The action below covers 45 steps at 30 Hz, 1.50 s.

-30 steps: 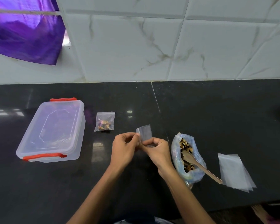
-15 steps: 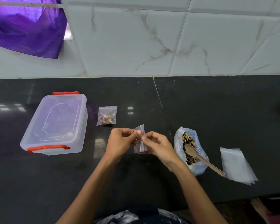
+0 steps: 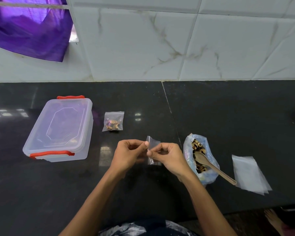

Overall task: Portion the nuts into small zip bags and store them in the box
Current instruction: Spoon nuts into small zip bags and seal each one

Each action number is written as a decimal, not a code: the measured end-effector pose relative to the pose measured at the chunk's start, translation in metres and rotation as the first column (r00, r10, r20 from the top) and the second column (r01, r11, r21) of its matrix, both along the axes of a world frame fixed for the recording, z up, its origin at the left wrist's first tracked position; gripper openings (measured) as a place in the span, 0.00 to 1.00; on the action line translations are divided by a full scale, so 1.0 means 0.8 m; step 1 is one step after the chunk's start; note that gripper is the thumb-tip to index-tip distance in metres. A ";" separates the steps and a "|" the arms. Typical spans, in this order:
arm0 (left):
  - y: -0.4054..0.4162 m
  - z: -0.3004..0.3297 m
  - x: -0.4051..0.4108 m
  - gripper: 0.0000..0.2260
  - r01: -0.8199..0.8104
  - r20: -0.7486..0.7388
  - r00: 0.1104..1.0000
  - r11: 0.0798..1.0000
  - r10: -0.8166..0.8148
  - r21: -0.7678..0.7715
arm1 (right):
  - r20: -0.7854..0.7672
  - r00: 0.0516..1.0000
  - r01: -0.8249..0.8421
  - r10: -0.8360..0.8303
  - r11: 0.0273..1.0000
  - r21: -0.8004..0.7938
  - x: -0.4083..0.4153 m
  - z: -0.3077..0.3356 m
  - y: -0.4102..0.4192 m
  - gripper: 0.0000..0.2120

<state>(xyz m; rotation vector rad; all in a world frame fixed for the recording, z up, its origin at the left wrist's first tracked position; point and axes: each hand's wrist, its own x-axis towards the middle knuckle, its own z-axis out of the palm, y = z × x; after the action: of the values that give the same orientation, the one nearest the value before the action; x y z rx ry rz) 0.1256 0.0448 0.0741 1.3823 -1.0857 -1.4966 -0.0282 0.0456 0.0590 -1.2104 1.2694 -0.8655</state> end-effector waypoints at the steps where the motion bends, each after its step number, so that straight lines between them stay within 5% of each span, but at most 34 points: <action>1: 0.000 -0.001 0.000 0.09 0.016 0.010 1.000 1.000 -0.016 0.008 | -0.010 1.000 -0.008 0.008 1.000 0.010 -0.001 -0.001 0.001 0.06; 8: 0.005 -0.003 0.001 0.08 0.036 0.014 0.999 0.999 -0.036 0.021 | 0.051 0.998 0.020 -0.024 0.997 0.081 0.001 0.001 0.003 0.12; 14: 0.004 -0.008 -0.007 0.03 -0.007 0.291 0.956 0.991 0.045 -0.132 | 0.016 0.999 0.028 -0.028 0.999 0.042 0.002 -0.001 0.000 0.06; 23: 0.002 -0.009 -0.010 0.06 -0.037 0.397 0.911 0.982 0.109 -0.186 | -0.442 0.897 -0.077 0.005 0.987 -0.144 0.014 0.002 0.001 0.07; 32: -0.001 -0.011 -0.010 0.07 -0.023 0.483 0.867 0.979 0.121 -0.203 | -0.607 0.794 -0.109 -0.037 0.973 -0.202 0.020 -0.001 0.001 0.05; 37: -0.002 -0.007 -0.009 0.07 -0.039 0.508 0.846 0.969 0.162 -0.243 | -0.578 0.815 -0.105 -0.038 0.972 -0.212 0.019 0.006 0.002 0.05; 41: -0.001 -0.009 -0.005 0.04 -0.074 0.426 0.890 0.974 0.161 -0.214 | -0.347 0.932 -0.133 0.108 0.990 -0.048 0.013 0.007 0.000 0.05; 45: -0.001 -0.009 0.000 0.03 -0.085 0.351 0.927 0.985 0.133 -0.149 | -0.250 0.956 -0.161 0.155 0.987 -0.005 0.011 0.003 0.003 0.15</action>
<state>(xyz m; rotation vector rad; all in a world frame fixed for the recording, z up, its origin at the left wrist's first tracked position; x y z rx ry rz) 0.1256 0.0437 0.0665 1.6345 -1.2818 -1.0939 -0.0195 0.0480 0.0611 -1.4547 1.3413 -0.6291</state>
